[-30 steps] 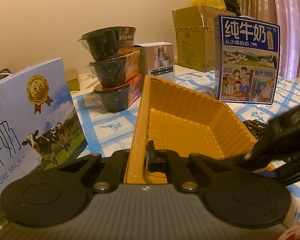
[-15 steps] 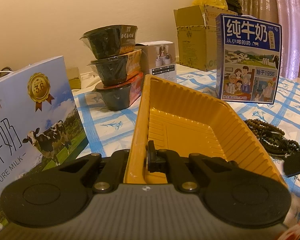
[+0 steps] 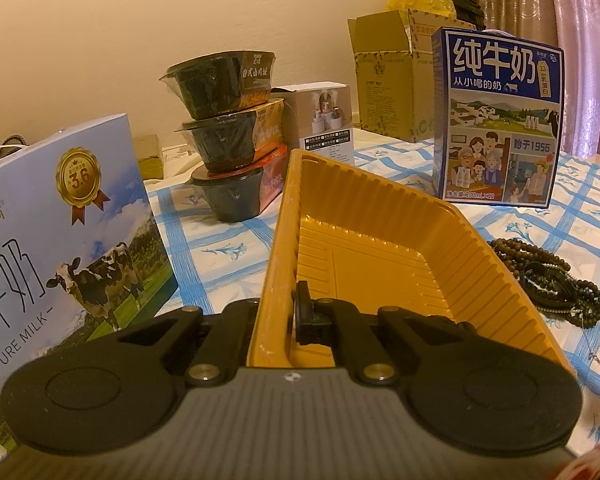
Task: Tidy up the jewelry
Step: 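Open the right tool and move it back toward the jewelry pile, then close the right tool on the thin white pearl necklace and lift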
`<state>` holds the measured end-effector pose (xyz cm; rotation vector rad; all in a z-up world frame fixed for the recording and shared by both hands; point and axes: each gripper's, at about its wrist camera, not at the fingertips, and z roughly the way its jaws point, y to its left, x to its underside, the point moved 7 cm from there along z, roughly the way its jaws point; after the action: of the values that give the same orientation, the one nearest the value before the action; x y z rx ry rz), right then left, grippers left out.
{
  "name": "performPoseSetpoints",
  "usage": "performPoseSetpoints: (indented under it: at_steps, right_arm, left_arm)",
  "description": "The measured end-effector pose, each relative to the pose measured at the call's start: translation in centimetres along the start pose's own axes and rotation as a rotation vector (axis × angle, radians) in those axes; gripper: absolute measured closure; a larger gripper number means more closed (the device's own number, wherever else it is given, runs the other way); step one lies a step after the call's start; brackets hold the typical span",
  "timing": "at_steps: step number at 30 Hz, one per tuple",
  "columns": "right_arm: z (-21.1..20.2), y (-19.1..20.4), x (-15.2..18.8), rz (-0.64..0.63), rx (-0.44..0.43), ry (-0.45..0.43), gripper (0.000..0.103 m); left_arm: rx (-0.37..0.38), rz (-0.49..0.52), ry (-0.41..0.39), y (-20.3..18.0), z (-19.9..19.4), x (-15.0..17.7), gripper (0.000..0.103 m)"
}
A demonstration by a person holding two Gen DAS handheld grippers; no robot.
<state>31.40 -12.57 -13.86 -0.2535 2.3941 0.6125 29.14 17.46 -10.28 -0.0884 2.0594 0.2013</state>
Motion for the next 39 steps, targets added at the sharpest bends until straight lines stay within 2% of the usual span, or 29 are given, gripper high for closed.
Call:
performPoseSetpoints:
  at_steps: [11,14,17,20,26,28,32,39]
  right_arm:
    - [-0.6,-3.5,0.8,-0.06,0.118,-0.016,0.042]
    - [-0.7,-5.1,0.4,-0.101,0.176,-0.036,0.044]
    - [-0.2,-6.7,-0.1,-0.16,0.224,-0.03,0.061]
    - [0.8,-8.2,-0.3,-0.182,0.249,-0.003,0.068]
    - [2.7,-7.9,-0.1,-0.279,0.252,0.016,0.085]
    - [3.2,-7.4,-0.2,-0.323,0.256,0.015,0.101]
    - [3.3,-6.5,-0.9,-0.334,0.243,0.003,0.101]
    - [0.8,-1.9,-5.4,-0.295,0.063,-0.139,0.101]
  left_arm:
    - [-0.001,0.002,0.0,0.0,0.1,0.0,0.1]
    - [0.0,0.004,0.0,0.0,0.0,-0.1,0.1]
    - [-0.001,0.003,0.001,0.0,0.0,-0.1,0.1]
    - [-0.001,0.003,0.0,0.0,0.0,-0.1,0.1]
    - [-0.004,0.005,0.002,0.0,0.1,-0.1,0.1]
    - [-0.003,0.005,0.002,0.0,0.1,-0.1,0.1]
    - [-0.004,0.006,0.002,0.0,0.1,-0.1,0.1]
    - [-0.004,0.005,0.002,0.0,0.0,-0.1,0.1]
